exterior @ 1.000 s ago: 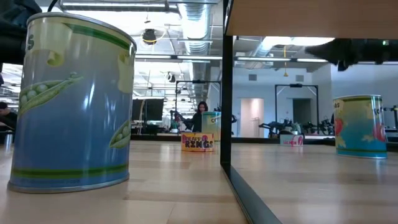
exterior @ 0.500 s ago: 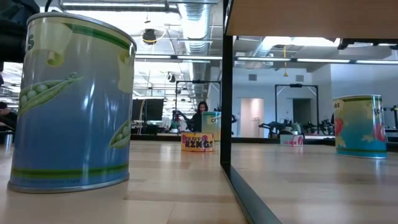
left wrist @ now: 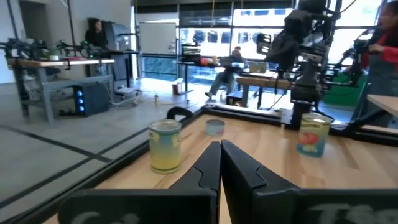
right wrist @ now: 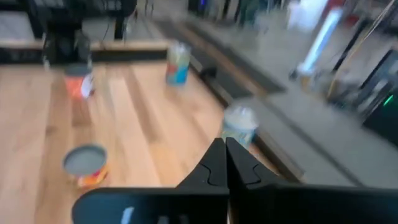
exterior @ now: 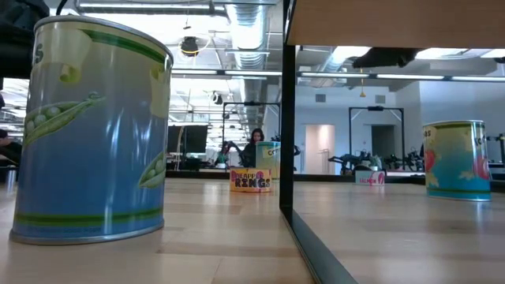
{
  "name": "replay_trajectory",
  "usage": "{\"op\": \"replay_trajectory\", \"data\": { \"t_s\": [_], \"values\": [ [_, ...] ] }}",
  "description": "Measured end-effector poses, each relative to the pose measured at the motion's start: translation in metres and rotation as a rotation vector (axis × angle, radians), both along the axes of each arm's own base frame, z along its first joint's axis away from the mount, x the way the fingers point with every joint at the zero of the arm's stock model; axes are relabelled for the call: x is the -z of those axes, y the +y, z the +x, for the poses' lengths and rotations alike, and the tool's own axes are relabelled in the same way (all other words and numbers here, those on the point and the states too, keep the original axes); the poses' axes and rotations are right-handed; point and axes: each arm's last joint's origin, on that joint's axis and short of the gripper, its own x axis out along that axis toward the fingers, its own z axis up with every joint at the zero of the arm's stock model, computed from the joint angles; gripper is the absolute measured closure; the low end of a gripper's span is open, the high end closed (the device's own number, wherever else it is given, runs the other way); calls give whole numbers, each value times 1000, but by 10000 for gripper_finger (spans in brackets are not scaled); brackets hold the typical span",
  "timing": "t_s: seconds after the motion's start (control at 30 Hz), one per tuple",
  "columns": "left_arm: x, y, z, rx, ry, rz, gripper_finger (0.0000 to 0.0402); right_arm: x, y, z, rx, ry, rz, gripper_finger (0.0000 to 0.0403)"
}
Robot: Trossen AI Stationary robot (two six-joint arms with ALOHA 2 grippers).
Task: Pick and place cans onto a shelf
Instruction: Put the canned tomatoes on the shelf
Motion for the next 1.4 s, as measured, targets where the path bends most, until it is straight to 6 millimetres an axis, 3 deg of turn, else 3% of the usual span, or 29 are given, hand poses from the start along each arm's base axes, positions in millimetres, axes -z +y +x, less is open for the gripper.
{"op": "replay_trajectory", "data": {
  "t_s": [0.23, 0.43, 0.73, 0.9, 1.1, 1.4],
  "values": [
    [0, 0, 0, -5, 19, 44, 401, 1, -24, 48, -49, 131, 135, 402],
    [1, 0, 0, -15, 34, 52, 401, -7, -53, 107, -159, 243, 177, 402],
    [2, 0, 0, -15, 42, 50, 401, -38, -107, 175, -200, 540, 144, 401],
    [3, 0, 0, -15, 50, 47, 402, -36, -135, 197, -226, 741, 176, 395],
    [3, 0, 0, -15, 55, 47, 401, -25, -165, 220, -245, 836, 180, 379],
    [3, 0, 0, -15, 58, 46, 401, -17, -222, 215, -181, 885, 290, 399]
  ]
}}
